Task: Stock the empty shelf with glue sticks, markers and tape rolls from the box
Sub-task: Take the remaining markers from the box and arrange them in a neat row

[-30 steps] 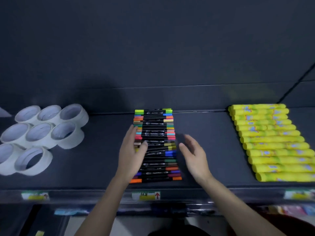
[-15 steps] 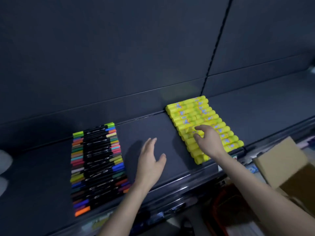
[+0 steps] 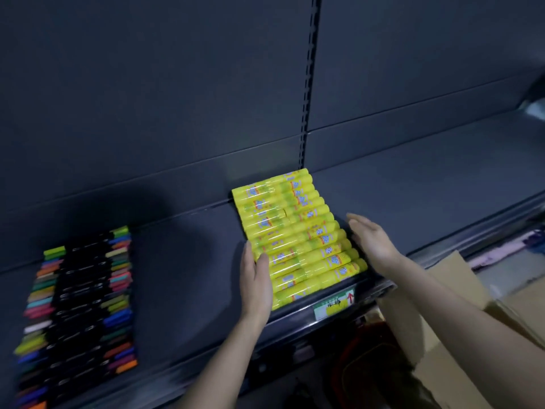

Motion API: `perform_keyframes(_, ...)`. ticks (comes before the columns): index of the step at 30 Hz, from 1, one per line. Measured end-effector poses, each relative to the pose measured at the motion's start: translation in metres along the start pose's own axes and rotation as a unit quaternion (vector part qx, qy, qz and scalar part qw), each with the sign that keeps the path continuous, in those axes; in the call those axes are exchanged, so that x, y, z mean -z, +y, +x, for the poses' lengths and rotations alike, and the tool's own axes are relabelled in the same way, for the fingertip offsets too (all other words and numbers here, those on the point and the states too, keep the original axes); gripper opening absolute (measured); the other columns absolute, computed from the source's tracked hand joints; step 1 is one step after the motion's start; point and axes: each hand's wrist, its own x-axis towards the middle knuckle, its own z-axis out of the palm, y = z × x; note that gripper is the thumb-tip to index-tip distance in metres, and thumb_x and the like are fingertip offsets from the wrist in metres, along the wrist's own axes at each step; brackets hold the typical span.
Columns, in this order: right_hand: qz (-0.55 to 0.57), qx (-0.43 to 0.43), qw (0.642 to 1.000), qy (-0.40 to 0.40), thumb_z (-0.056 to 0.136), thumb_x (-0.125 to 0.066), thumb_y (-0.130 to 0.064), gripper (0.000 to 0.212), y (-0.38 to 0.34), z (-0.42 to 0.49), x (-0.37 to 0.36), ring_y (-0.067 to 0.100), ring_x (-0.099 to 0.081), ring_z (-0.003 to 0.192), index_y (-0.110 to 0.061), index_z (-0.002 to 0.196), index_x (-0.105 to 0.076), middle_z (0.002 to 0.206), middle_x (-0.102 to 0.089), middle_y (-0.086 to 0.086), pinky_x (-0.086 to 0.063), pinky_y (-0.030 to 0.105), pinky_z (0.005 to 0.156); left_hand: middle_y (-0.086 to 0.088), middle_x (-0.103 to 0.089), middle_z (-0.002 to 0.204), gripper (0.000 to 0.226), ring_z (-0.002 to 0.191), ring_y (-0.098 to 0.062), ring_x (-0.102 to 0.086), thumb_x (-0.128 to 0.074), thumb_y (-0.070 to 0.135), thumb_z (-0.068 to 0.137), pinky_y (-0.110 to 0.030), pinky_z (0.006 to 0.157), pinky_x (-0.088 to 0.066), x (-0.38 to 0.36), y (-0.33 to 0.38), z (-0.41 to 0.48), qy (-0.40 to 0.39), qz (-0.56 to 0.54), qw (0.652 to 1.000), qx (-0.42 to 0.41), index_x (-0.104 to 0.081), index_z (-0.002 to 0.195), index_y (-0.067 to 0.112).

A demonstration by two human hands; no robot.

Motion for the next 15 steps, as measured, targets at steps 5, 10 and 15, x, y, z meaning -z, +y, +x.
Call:
perform_keyframes(5,0.026,0.019,0.999,-0.025,0.1,-0.044,-0.023,0.028,0.005,0.003,-0.004,0.011,-0.051,0.115,-0.019,0.121,-0.061,0.118,-0.061,-0.007,-0.04,0.03,0.103,0.011,-0.026,0.155,0.049,0.141,-0.004,-0.024,-0.035,0.02,0.101,-0.027,0.117,-0.016,-0.016,-0.005,0.001,0.058,-0.014,0.998,-0.002,-0.028,0.15,0.019)
perform_keyframes(10,-0.015,0.053,0.998,-0.035,0.102,-0.04,-0.022,0.036,0.007,0.002,-0.004,0.008,-0.048,0.122,-0.015,0.135,-0.053,0.13,-0.055,-0.007,-0.034,0.024,0.104,0.007,-0.028,0.155,0.048,0.141,-0.006,-0.025,-0.035,0.019,0.101,-0.034,0.119,-0.016,-0.025,-0.01,0.002,0.081,-0.002,0.997,-0.01,-0.029,0.149,0.017)
perform_keyframes(15,-0.024,0.054,0.997,-0.041,0.101,-0.042,-0.023,0.038,0.01,0.007,-0.001,0.011,-0.045,0.128,-0.015,0.138,-0.05,0.136,-0.052,-0.005,-0.031,0.027,0.109,0.009,-0.026,0.155,0.049,0.142,-0.005,-0.023,-0.033,0.02,0.101,-0.034,0.119,-0.016,-0.027,-0.01,0.003,0.086,0.006,0.996,-0.008,-0.027,0.15,0.019)
